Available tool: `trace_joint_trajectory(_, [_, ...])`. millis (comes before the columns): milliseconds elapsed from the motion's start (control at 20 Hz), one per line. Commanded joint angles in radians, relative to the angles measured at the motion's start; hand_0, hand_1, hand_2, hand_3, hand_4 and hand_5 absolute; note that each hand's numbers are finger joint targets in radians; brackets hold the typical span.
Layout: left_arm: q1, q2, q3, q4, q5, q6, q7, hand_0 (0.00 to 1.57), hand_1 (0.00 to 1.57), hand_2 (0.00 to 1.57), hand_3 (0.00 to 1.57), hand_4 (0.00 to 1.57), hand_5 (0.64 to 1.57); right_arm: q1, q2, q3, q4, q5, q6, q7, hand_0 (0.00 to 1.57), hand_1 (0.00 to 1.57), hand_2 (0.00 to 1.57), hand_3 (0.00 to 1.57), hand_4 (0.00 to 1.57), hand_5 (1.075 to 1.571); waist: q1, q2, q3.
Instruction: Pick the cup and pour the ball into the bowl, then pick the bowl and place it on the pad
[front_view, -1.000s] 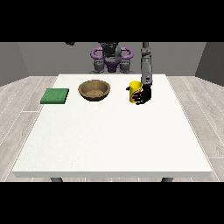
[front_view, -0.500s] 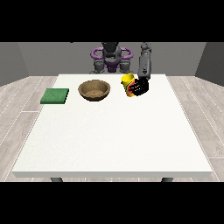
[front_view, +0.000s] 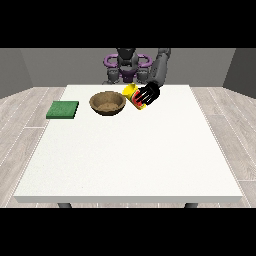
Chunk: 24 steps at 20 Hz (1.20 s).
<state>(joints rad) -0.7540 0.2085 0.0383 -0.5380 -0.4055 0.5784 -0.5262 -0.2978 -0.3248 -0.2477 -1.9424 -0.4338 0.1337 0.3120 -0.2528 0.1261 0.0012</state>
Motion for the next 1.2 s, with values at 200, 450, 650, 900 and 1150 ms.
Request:
trace_joint_trajectory(200, [-0.115, 0.012, -0.079, 0.093, -0.188, 0.182, 0.196, 1.41, 1.41, 1.57, 1.57, 0.97, 1.562, -0.023, 0.036, 0.058, -0.045, 0.036, -0.018, -0.008, 0.00, 0.00, 0.00, 0.00, 0.33, 1.563, -0.046, 0.048, -0.0011])
trace_joint_trajectory(450, [-0.202, 0.039, -0.203, 0.170, -0.398, 0.292, 0.369, 1.37, 1.37, 1.57, 1.57, 0.80, 1.567, -0.064, 0.035, 0.056, 0.043, 0.040, -0.016, -0.017, 0.00, 0.00, 0.00, 0.00, 0.34, 1.564, -0.023, 0.028, 0.0005])
trace_joint_trajectory(650, [-0.231, 0.004, -0.336, 0.268, -0.594, 0.341, 0.528, 1.35, 1.35, 1.57, 1.57, 0.86, 1.548, -0.050, 0.048, 0.053, 0.108, 0.044, -0.006, -0.041, 0.00, 0.00, 0.00, 0.00, 0.36, 1.564, -0.018, -0.036, 0.0023])
trace_joint_trajectory(900, [-0.275, -0.107, -0.493, 0.347, -0.784, 0.256, 0.674, 1.31, 1.31, 1.40, 1.41, 0.95, 1.470, -0.054, 0.048, 0.058, 0.195, 0.113, -0.020, -0.075, 0.00, 0.00, 0.00, 0.00, 0.38, 1.566, 0.056, -0.085, 0.0011])
trace_joint_trajectory(1150, [-0.376, -0.130, -0.681, 0.435, -1.009, 0.136, 0.833, 1.49, 1.49, 1.57, 1.57, 0.94, 1.518, -0.039, 0.050, 0.048, 0.269, 0.096, -0.017, -0.052, 0.00, 0.00, 0.00, 0.00, 0.38, 1.565, 0.068, -0.169, 0.0031])
